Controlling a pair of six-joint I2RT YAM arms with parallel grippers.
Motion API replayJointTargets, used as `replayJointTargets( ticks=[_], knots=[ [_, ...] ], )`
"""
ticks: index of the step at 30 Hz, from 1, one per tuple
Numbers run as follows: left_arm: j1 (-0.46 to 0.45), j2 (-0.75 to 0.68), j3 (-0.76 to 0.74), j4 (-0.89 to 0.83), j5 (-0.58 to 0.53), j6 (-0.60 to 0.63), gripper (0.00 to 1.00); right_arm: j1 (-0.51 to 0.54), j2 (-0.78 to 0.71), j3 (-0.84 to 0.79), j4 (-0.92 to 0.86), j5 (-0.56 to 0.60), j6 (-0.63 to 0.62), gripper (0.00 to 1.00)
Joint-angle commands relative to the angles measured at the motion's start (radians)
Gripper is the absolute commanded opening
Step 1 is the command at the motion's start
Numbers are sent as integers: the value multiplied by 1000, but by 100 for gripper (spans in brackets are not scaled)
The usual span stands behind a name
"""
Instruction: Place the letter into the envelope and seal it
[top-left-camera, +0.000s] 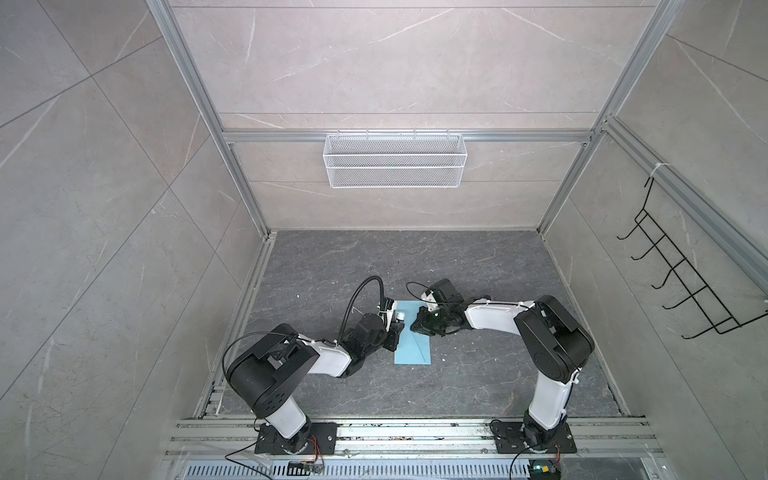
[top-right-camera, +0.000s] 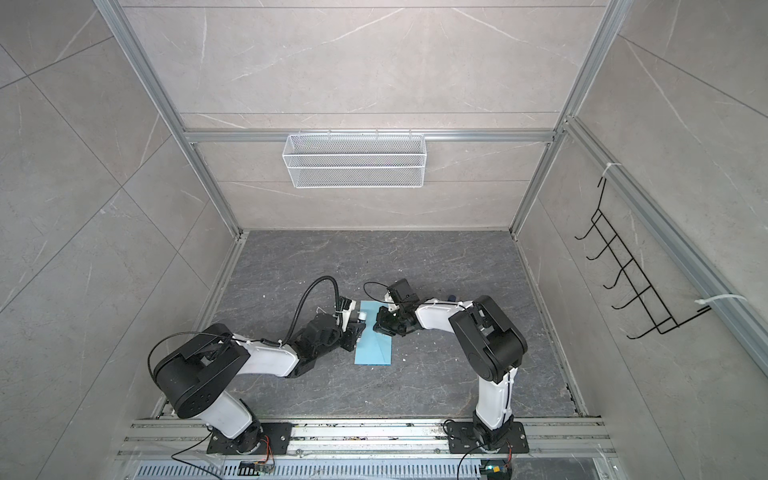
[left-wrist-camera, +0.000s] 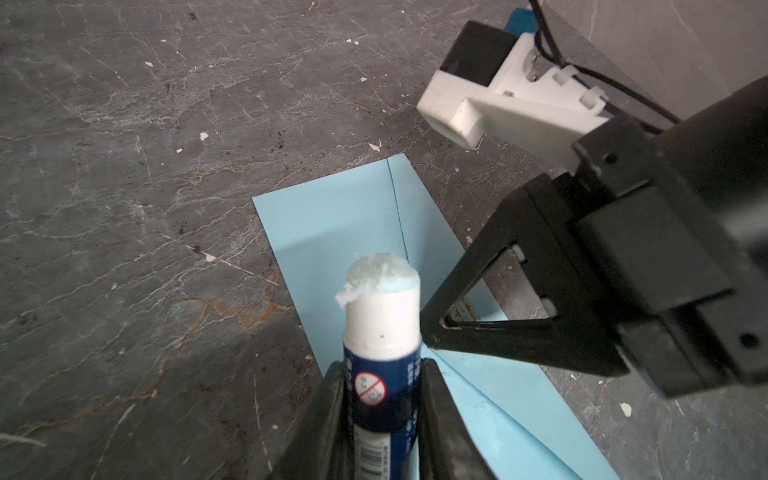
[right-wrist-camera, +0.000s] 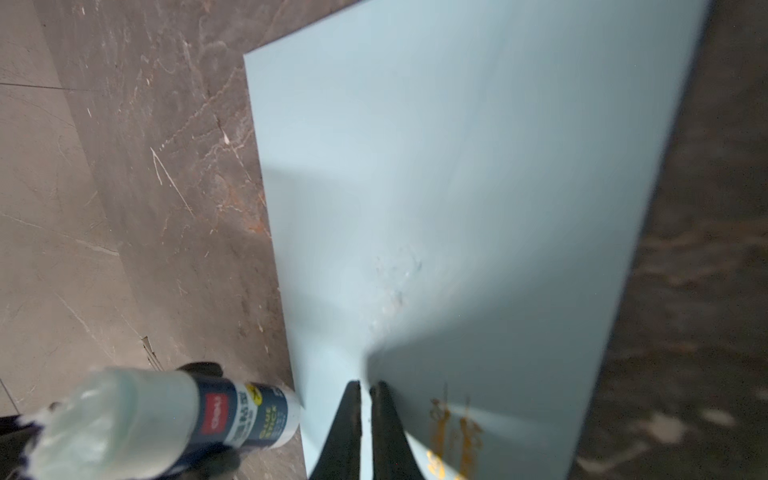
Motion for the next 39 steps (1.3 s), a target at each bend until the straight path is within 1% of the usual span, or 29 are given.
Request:
replayJointTargets(
  ticks=[1,9,15,24,39],
  knots=[
    [-2,3,50,22,21,-15,0,12,46,-4,-64,40,-1,11],
    [-2,35,99,-9,19,-21,0,11,41,-7,-75,35,-14,10],
    [-2,82,105,15,9,-46,0,12,24,-10,-89,30,-27,9],
    [-2,108,105,10,-19,-54,0,12,-6,-31,-111,24,-52,8],
    [-2,133,105,17,-38,-52,0,12,-46,-131,-112,18,-67,3]
  ],
)
